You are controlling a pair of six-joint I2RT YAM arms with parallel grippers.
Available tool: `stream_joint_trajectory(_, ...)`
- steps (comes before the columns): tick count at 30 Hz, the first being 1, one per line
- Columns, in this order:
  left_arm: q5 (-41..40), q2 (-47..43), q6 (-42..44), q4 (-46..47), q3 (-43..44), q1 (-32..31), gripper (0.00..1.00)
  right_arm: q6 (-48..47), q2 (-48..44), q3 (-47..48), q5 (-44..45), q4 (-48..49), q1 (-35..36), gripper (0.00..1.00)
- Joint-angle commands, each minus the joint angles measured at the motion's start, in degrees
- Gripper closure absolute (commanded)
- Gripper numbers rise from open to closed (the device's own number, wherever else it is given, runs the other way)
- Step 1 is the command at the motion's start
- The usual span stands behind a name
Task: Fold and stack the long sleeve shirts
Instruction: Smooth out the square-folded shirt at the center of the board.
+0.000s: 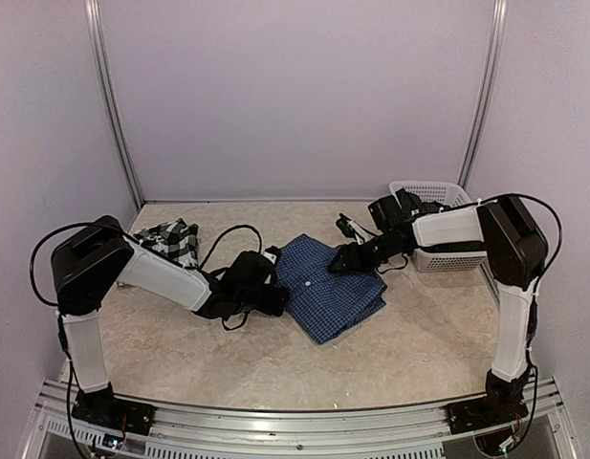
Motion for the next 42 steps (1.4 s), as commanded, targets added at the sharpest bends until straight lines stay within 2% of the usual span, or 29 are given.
stream_joint_trajectory(1, -0.8, -0.8, 0.5, -0.7, 0.3, -0.4, 0.15, -2.3, -7.8, -2.2, 1.1, -3.2, -0.3, 0.41)
stream_joint_trajectory(6, 0.0, -5.2, 1.4, -1.8, 1.4, -0.4, 0.14, -2.1, -15.8, -5.4, -0.5, -2.2, 0.2, 0.41)
stream_joint_trajectory(11, 2.6, -7.3, 2.9, -2.6, 4.7, -0.1, 0.14, -0.7, -18.0, -10.8, -0.4, -0.3, 1.9, 0.42)
stream_joint_trajectory(19, 7.9, -1.9, 1.3, -4.9, 11.4, 3.3, 0.14, 0.5, -15.6, -18.3, 1.6, 4.9, 2.0, 0.43)
stream_joint_trajectory(25, 16.0, 3.7, 0.0, -6.1, 15.0, 8.1, 0.14, 1.0, -13.3, -21.9, 1.9, 8.0, 2.0, 0.43)
stream_joint_trajectory(36, 17.8, 9.3, -1.4, -4.5, 11.2, 10.3, 0.15, 1.4, -12.5, -27.4, 2.8, 9.9, 2.0, 0.43)
stream_joint_trajectory(39, 17.4, 7.6, -1.5, -2.2, 9.5, 10.3, 0.11, 0.7, -15.5, -26.0, 2.5, 8.4, 2.0, 0.39)
stream_joint_trajectory(42, 15.9, 4.5, -1.2, -0.9, 9.5, 10.3, 0.08, -0.4, -18.3, -22.4, 3.7, 5.1, 2.0, 0.28)
